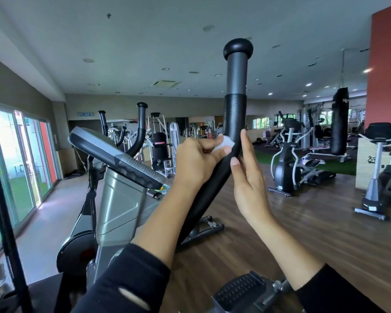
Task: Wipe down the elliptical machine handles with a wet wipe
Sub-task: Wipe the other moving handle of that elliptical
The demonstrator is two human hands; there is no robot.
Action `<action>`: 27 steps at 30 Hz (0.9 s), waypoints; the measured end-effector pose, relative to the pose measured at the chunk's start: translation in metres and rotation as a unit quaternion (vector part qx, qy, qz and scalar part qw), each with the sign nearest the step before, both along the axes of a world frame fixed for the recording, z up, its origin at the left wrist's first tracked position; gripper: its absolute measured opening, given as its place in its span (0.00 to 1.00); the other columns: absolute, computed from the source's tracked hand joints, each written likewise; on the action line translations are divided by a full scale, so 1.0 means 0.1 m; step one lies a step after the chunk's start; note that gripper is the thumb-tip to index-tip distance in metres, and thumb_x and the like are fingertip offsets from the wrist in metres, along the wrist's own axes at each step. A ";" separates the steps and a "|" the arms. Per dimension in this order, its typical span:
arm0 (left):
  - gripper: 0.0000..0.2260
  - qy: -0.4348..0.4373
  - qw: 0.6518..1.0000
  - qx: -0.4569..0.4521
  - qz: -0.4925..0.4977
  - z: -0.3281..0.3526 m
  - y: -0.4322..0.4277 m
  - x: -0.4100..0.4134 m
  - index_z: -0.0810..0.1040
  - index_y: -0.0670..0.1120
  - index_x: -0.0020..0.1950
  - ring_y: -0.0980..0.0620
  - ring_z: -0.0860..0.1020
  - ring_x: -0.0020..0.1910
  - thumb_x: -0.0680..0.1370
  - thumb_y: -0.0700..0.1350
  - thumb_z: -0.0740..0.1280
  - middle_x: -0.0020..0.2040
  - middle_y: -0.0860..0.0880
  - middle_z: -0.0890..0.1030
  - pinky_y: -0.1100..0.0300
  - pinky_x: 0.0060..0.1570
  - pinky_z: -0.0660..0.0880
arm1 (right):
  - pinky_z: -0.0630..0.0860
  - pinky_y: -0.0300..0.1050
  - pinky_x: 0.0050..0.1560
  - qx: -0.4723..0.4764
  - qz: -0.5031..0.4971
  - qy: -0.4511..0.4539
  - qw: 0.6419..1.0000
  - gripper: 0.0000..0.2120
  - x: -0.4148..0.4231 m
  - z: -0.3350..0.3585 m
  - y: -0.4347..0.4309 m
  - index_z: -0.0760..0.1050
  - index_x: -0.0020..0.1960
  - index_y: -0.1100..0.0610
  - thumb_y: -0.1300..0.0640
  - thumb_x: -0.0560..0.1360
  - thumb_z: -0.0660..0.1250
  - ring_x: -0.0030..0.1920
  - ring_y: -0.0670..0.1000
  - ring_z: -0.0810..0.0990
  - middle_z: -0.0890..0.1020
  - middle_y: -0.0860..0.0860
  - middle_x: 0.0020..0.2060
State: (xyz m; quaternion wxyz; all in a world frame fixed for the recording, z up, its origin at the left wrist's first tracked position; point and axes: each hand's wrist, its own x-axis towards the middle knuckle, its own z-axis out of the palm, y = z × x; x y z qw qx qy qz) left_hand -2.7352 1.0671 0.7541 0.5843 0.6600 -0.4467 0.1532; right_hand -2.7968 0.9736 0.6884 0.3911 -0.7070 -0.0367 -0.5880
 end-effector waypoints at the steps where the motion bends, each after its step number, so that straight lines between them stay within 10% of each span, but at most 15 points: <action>1: 0.13 -0.012 1.000 0.022 -0.002 -0.05 0.08 0.01 0.83 0.43 0.56 0.59 0.79 0.54 0.72 0.43 0.75 0.54 0.47 0.83 0.68 0.59 0.72 | 0.51 0.32 0.73 0.001 -0.001 -0.001 1.000 0.25 0.00 -0.02 0.01 0.54 0.77 0.49 0.55 0.81 0.55 0.75 0.36 0.54 0.57 0.42 0.76; 7: 0.12 -0.064 0.994 0.080 0.035 -0.39 0.61 0.03 0.84 0.49 0.55 0.63 0.78 0.37 0.72 0.44 0.75 0.41 0.55 0.83 0.76 0.40 0.66 | 0.65 0.35 0.69 0.033 0.028 -0.036 0.998 0.26 -0.01 -0.20 0.20 0.58 0.74 0.44 0.62 0.81 0.59 0.74 0.47 0.63 0.57 0.44 0.77; 12: 0.13 -0.078 0.994 0.037 0.069 -0.70 0.83 -0.01 0.84 0.50 0.55 0.71 0.75 0.38 0.71 0.43 0.75 0.39 0.63 0.76 0.81 0.44 0.64 | 0.69 0.31 0.63 0.058 0.026 -0.023 0.998 0.27 -0.06 -0.43 0.50 0.59 0.74 0.47 0.65 0.80 0.61 0.66 0.39 0.72 0.55 0.45 0.77; 19: 0.14 -0.120 0.989 -0.006 0.091 -0.92 0.93 -0.08 0.84 0.50 0.55 0.51 0.79 0.45 0.70 0.41 0.76 0.44 0.51 0.79 0.62 0.51 0.73 | 0.71 0.39 0.65 0.036 -0.039 0.004 0.999 0.23 -0.15 -0.63 0.69 0.66 0.72 0.54 0.62 0.78 0.64 0.63 0.46 0.75 0.71 0.48 0.67; 27: 0.12 -0.225 0.964 -0.040 0.133 -1.24 1.02 -0.27 0.84 0.45 0.54 0.46 0.76 0.43 0.71 0.38 0.75 0.41 0.49 0.77 0.59 0.43 0.71 | 0.68 0.25 0.56 0.013 -0.108 0.061 0.992 0.14 -0.43 -0.86 0.74 0.74 0.63 0.56 0.60 0.78 0.65 0.58 0.38 0.75 0.77 0.48 0.57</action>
